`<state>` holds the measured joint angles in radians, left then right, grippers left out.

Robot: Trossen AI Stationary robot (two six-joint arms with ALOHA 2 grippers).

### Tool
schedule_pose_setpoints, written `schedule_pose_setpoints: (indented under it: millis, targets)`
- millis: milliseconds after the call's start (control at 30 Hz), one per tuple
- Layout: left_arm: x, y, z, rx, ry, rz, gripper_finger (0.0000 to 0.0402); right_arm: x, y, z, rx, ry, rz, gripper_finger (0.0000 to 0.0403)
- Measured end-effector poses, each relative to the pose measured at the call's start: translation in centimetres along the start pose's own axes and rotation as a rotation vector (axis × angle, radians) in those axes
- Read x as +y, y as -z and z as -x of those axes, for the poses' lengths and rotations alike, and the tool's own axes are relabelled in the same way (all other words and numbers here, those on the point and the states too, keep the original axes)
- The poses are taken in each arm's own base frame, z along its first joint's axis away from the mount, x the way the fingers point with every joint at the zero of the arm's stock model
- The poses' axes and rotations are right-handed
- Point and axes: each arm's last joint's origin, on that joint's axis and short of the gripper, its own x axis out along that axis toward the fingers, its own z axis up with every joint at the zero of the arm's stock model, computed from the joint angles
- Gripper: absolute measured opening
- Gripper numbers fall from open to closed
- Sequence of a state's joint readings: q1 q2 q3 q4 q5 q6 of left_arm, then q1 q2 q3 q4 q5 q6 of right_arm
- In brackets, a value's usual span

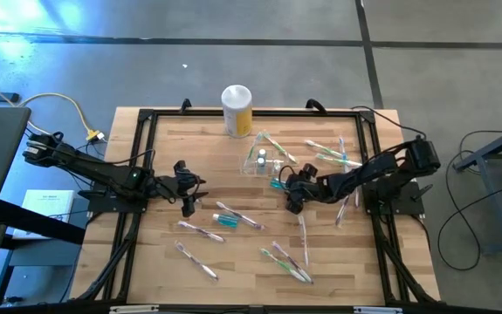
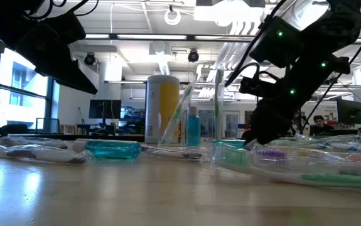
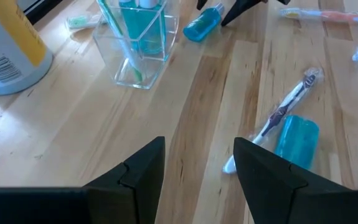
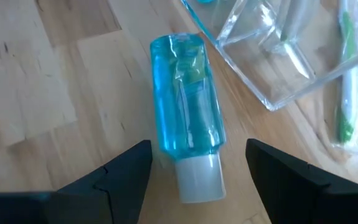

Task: Pick & Place toothbrushing station
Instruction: Put the top mouthwash into the transparent organizer

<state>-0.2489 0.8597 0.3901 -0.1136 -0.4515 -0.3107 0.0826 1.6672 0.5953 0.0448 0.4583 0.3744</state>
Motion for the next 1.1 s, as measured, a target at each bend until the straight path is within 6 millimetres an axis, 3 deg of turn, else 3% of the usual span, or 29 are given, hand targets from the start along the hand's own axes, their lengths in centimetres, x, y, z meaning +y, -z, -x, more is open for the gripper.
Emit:
schedule_pose_setpoints:
  millis: [233,533,867,1033,1100]
  targets:
    - [0.0,0.0,0.0,0.0,0.0,0.0,0.0184,0.0,0.3,0.0,0.039,-0.023,0.008,0.0223]
    - [0.0,0.0,0.0,0.0,0.0,0.0,0.0184,0.1,0.5,0.0,0.079,-0.065,-0.004,0.0089]
    - [0.0,0.0,0.0,0.0,-0.001,0.0,0.0184,0.1,0.4,0.7,0.064,-0.081,0.0,0.0087]
    - [0.0,0.0,0.0,0.0,-0.001,0.0,0.0184,0.4,0.1,3.1,0.105,-0.122,0.037,0.0087]
    - [0.0,0.0,0.0,0.0,-0.001,0.0,0.0184,0.7,-0.8,4.8,0.129,-0.123,0.043,0.0087]
